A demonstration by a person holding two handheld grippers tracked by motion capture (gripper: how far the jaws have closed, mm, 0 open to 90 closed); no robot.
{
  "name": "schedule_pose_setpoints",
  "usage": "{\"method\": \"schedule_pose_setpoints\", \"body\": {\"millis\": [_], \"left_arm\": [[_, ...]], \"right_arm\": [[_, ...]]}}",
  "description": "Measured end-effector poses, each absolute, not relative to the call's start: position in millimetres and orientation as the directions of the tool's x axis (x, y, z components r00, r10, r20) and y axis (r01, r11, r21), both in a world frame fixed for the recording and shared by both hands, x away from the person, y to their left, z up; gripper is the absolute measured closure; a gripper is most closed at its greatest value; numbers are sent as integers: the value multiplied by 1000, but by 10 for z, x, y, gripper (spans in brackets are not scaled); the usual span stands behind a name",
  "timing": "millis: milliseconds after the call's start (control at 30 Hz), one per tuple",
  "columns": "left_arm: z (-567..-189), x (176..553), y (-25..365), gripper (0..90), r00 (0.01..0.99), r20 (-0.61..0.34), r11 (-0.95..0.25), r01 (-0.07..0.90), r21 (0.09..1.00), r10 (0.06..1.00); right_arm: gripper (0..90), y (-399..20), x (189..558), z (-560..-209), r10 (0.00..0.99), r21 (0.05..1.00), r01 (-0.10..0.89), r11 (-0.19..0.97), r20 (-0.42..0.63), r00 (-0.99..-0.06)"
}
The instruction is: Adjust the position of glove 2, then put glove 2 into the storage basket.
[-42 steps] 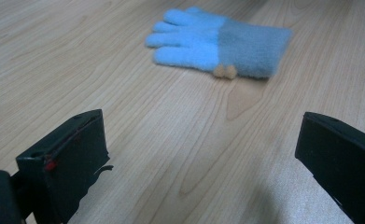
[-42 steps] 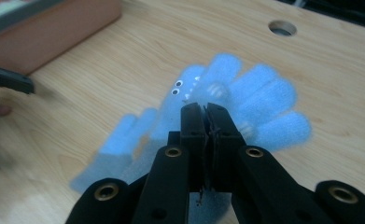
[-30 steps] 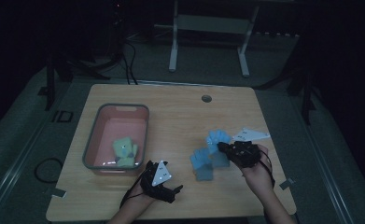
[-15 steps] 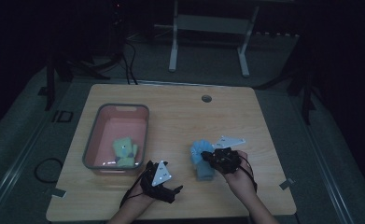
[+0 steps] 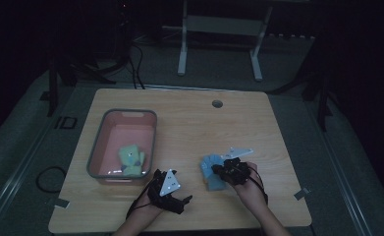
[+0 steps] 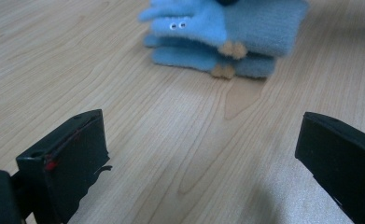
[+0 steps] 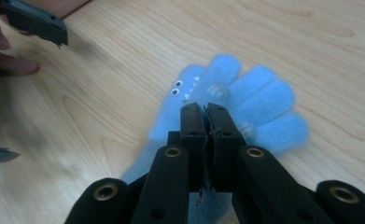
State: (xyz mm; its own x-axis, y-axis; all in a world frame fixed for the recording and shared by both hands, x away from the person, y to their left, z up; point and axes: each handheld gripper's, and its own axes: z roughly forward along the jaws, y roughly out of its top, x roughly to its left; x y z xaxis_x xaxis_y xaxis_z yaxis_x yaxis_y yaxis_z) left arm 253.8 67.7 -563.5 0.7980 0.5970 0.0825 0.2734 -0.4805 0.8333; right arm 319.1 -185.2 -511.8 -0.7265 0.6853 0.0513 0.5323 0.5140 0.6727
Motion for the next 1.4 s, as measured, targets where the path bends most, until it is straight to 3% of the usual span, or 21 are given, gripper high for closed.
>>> {"method": "schedule_pose_setpoints", "body": {"millis": [533, 800, 833, 967, 1000, 1100, 1400], "left_arm": [[-5630, 2536, 677, 24, 799, 71, -472, 278, 837, 597], [-5621, 2525, 660, 24, 804, 87, -487, 267, 832, 589], [-5621, 2525, 660, 24, 804, 87, -487, 267, 832, 589], [-5601, 2501, 604, 24, 805, 118, -520, 256, 815, 581], [-5591, 2493, 593, 24, 806, 126, -522, 247, 816, 578], [-5555, 2475, 559, 25, 809, 118, -514, 245, 822, 575], [-5402, 2466, 384, 52, 860, 45, -523, 267, 810, 508]], "right_arm": [[811, -1857, 3255, -5344, 700, 643, 566, 516, 64, -711], [561, -1909, 3222, -5182, 688, 681, 550, 484, 92, -719], [561, -1909, 3222, -5182, 688, 681, 550, 484, 92, -719], [272, -1989, 3232, -5120, 682, 710, 545, 446, 124, -720], [237, -2008, 3242, -5115, 682, 710, 542, 449, 120, -722], [177, -2069, 3258, -5102, 684, 719, 537, 442, 118, -720], [141, -2269, 3322, -4994, 645, 770, 491, 408, 138, -752]]}}
